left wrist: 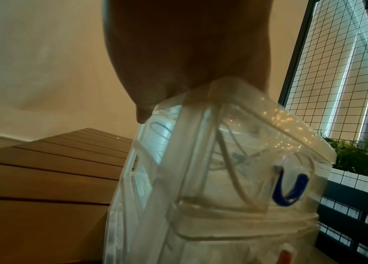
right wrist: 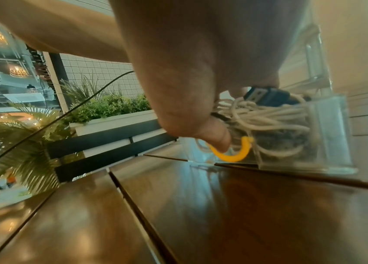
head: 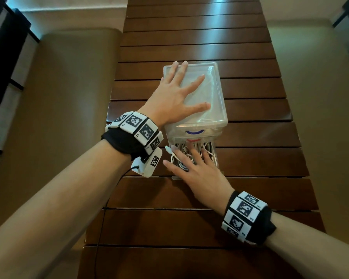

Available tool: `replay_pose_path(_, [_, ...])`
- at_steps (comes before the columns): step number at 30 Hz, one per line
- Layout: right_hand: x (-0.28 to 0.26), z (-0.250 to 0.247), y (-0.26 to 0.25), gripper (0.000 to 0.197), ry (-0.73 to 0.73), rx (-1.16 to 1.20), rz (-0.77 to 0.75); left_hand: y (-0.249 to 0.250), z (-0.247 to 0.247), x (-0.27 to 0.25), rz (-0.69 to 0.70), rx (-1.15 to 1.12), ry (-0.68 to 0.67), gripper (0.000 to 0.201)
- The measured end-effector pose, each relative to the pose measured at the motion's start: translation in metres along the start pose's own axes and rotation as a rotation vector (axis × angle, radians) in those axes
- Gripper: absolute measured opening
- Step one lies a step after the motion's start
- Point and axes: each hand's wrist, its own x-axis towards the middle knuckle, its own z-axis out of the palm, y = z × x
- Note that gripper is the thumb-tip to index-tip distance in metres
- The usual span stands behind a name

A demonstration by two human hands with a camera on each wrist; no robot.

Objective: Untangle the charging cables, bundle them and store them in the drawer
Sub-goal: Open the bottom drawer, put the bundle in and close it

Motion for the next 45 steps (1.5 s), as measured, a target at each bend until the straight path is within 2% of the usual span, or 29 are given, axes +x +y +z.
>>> replay_pose_path(3, [0.000, 0.000, -0.001, 0.084, 0.036, 0.008, 0.006, 0.001, -0.001, -0.001, 0.002, -0.007, -0.009, 0.080])
replay_pose_path(8, [-0.007, 0.005, 0.011, 0.077, 0.121, -0.028, -0.071, -0.001, -0.002, -0.002, 0.005, -0.012, -0.009, 0.080])
replay_pose_path(16, [-0.006, 0.011, 0.004, 0.069, 0.164, -0.001, 0.070, -0.002, -0.002, -0.003, -0.001, -0.013, -0.007, 0.080])
replay_pose_path(18, [-0.006, 0.009, 0.002, 0.063, 0.183, -0.011, 0.066, -0.001, -0.003, -0.003, -0.004, -0.013, -0.005, 0.079])
replay_pose_path(23, [-0.010, 0.010, 0.010, 0.063, 0.154, -0.085, -0.042, 0.000, -0.003, -0.002, -0.006, -0.014, -0.006, 0.080])
replay_pose_path(35, [0.001, 0.011, 0.006, 0.062, 0.138, -0.174, 0.005, -0.002, -0.001, -0.003, 0.003, 0.002, 0.000, 0.080])
replay_pose_path(38, [0.000, 0.010, 0.020, 0.061, 0.175, -0.273, -0.061, -0.001, -0.002, -0.004, 0.010, 0.005, -0.012, 0.081])
replay_pose_path(42, [0.006, 0.001, 0.043, 0.058, 0.144, -0.386, -0.261, -0.001, 0.000, -0.003, 0.029, 0.015, -0.014, 0.081])
replay_pose_path(45, [0.008, 0.003, 0.047, 0.058, 0.163, -0.392, -0.260, -0.003, 0.002, -0.002, 0.032, 0.014, -0.007, 0.081])
